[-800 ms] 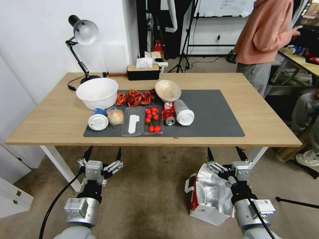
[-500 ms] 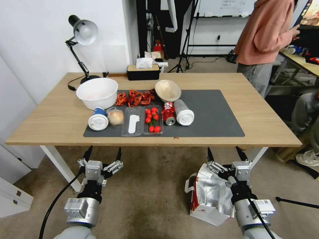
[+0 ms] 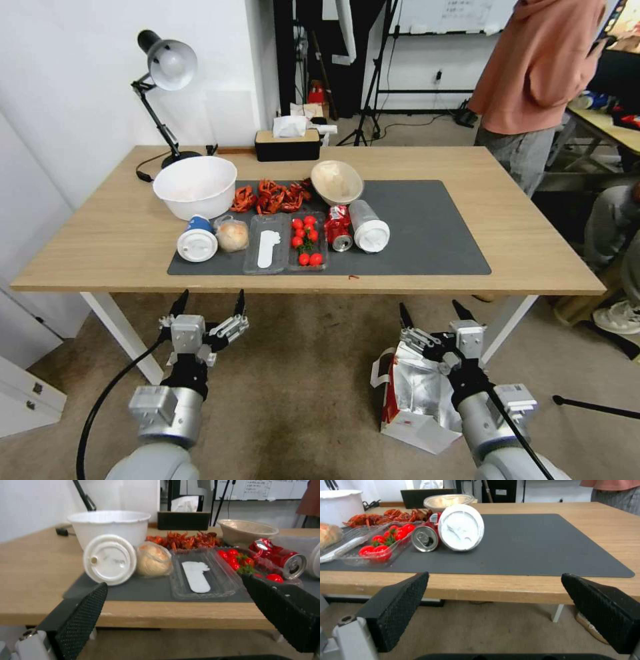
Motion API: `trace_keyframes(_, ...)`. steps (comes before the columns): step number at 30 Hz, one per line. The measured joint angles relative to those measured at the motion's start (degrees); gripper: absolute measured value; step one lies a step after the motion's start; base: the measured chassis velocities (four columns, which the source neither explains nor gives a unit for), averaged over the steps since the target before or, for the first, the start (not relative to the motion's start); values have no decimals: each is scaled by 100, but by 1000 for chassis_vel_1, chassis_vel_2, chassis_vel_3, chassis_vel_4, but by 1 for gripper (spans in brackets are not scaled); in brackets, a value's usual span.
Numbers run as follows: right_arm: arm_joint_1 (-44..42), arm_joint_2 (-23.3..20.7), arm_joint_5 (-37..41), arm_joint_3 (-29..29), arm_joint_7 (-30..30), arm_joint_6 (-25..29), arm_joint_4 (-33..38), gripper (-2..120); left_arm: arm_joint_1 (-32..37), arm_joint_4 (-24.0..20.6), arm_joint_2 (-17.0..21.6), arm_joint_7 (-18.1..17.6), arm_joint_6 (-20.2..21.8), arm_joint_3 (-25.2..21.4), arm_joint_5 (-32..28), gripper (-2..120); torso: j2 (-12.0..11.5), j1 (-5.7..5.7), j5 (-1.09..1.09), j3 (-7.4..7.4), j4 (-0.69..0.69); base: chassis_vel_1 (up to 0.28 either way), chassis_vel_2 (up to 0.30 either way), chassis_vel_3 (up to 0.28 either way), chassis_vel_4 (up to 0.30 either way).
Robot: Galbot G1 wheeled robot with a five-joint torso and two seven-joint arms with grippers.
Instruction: Pick up the food delivery bag from the floor and place it on the table.
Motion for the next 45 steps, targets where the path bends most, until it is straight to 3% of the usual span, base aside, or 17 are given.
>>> trace_keyframes(3,26,-25,36,36,4,-2,-2,100,-196,-15,418,-552,188,279,-674,100,0,0,0,0,-3,0,0,0,0)
trace_keyframes(6,22,-34,37,50,9,1,-22,100,-187,54,479,-640,69,342,-790,100,0,0,0,0,0,0,0,0,0)
trace_keyframes(12,34,-47,37,81,11,20,-88,100,-178,166,482,-632,-140,355,-782,100,0,0,0,0,0,0,0,0,0)
trace_keyframes(18,49,-71,15,114,11,68,-198,100,-156,355,494,-383,-523,321,-780,100,0,0,0,0,0,0,0,0,0)
trace_keyframes(27,42,-53,-56,108,28,126,-253,100,-145,469,491,-300,-581,300,-809,100,0,0,0,0,0,0,0,0,0)
trace_keyframes(38,14,-48,-142,102,33,195,-275,100,-190,457,543,-472,-572,284,-1044,100,-1,0,0,-1,0,0,0,0,0)
trace_keyframes(45,23,-45,-160,94,39,221,-286,100,-178,416,550,-457,-583,255,-1141,100,-129,-59,0,-69,0,0,0,0,0)
